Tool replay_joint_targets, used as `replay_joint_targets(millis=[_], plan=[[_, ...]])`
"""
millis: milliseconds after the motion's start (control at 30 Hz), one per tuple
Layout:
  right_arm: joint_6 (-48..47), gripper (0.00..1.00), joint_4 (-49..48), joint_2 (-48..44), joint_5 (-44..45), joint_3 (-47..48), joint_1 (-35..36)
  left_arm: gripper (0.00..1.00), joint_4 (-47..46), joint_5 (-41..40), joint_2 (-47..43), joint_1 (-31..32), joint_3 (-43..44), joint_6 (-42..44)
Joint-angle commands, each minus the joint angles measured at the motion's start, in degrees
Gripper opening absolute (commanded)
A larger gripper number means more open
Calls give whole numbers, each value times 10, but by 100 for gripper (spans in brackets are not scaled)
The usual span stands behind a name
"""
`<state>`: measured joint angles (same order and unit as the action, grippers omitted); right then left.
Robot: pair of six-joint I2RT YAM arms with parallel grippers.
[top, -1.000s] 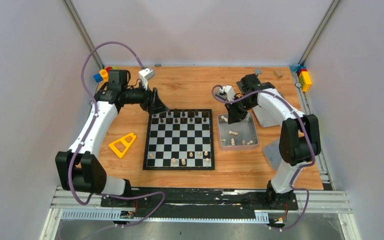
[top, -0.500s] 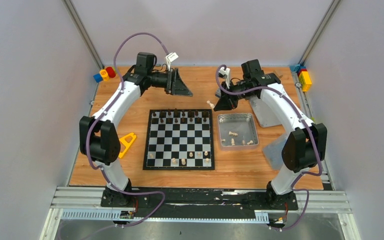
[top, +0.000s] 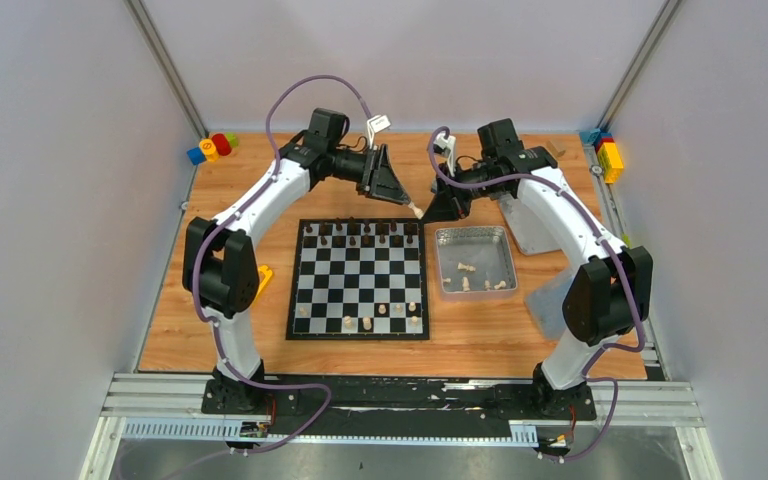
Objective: Set up the chess pieces on the board
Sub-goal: Pick up the chess piece from the storage box.
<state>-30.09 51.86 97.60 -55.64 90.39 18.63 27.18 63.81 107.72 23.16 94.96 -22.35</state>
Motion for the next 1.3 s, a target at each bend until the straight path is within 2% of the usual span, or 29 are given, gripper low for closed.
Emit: replay_joint_targets(millis=[0, 267, 633, 967, 1267], plan=[[5, 0, -24, -11, -17, 11, 9, 56, 5, 2, 7, 10, 38, -5], [12, 0, -28, -11, -11, 15, 10, 47, 29, 7, 20, 20, 53, 8], [11, 0, -32, -8, 1, 14, 11, 45, 67, 2, 15, 22, 56, 42], [10, 0, -31, -4, 2, 9, 11, 38, 65, 4, 20, 24, 63, 41], [9, 0, -31, 1, 2, 5, 13, 36, 58, 7, 22, 28, 70, 33]])
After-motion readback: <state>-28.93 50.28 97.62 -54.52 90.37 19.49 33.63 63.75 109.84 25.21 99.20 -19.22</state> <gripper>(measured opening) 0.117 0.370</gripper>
